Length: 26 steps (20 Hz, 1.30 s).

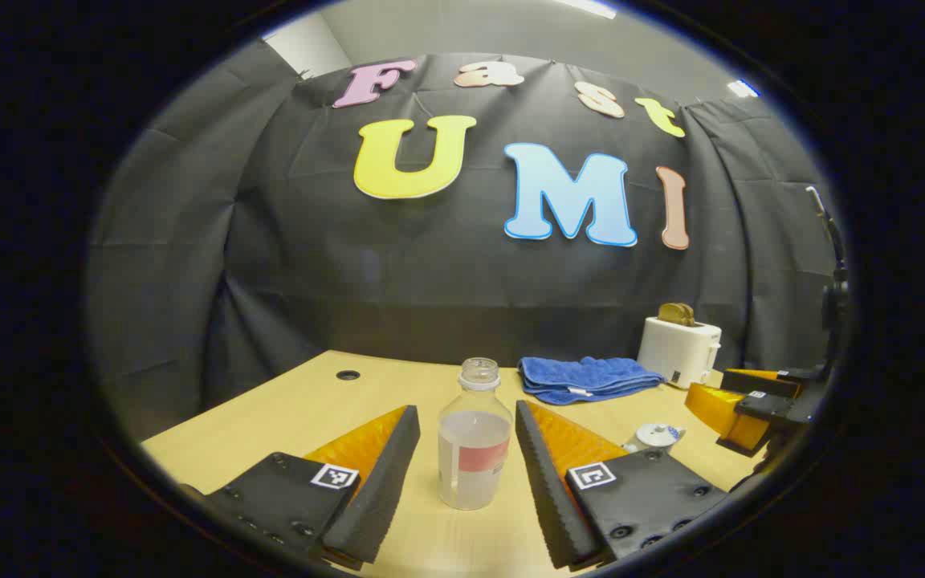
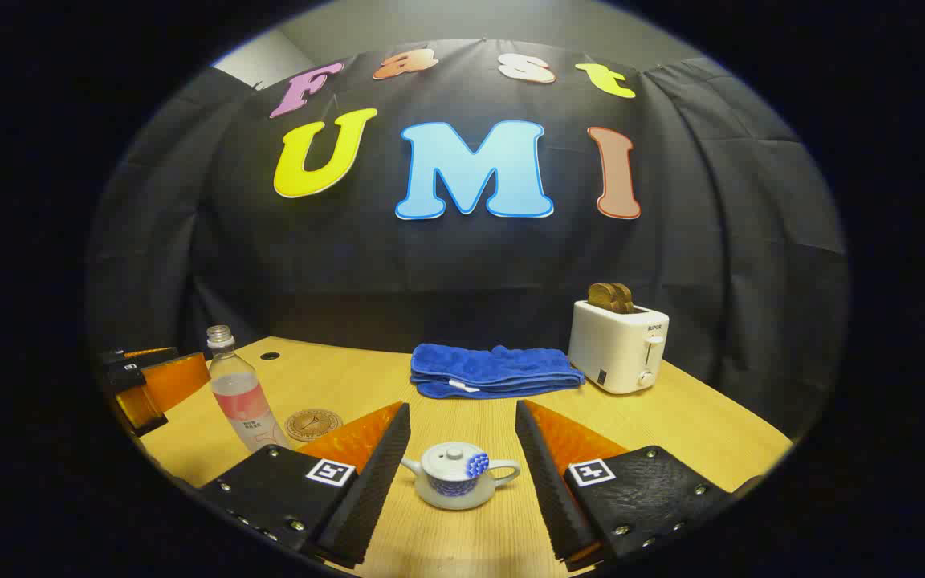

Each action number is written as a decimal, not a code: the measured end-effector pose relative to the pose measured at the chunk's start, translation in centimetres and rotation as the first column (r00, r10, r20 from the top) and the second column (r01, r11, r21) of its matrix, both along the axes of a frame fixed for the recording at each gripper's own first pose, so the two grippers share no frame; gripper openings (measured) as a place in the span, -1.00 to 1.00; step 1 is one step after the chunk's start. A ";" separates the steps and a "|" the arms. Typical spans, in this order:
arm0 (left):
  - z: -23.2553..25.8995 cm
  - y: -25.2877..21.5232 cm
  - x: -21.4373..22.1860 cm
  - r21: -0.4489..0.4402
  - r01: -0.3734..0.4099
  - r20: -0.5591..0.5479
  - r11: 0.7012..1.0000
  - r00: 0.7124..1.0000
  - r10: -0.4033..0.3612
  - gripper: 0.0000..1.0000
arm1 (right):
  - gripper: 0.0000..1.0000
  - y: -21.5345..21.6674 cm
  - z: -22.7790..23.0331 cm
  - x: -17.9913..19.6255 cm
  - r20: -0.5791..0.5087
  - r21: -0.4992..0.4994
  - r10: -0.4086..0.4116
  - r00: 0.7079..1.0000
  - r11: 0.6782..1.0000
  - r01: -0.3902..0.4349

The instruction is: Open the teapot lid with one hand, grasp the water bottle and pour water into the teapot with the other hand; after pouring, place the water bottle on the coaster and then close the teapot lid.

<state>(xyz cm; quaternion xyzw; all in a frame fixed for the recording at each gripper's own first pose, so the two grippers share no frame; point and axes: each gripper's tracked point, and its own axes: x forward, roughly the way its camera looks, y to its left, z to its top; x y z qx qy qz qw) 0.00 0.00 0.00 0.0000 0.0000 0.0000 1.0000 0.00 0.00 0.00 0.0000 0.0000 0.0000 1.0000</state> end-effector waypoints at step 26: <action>-0.7 0.6 1.0 -0.018 0.010 -0.017 1.000 1.000 -0.010 0.62 | 0.05 1.0 -3.6 3.4 -0.078 -0.044 0.009 0.997 0.999 -0.013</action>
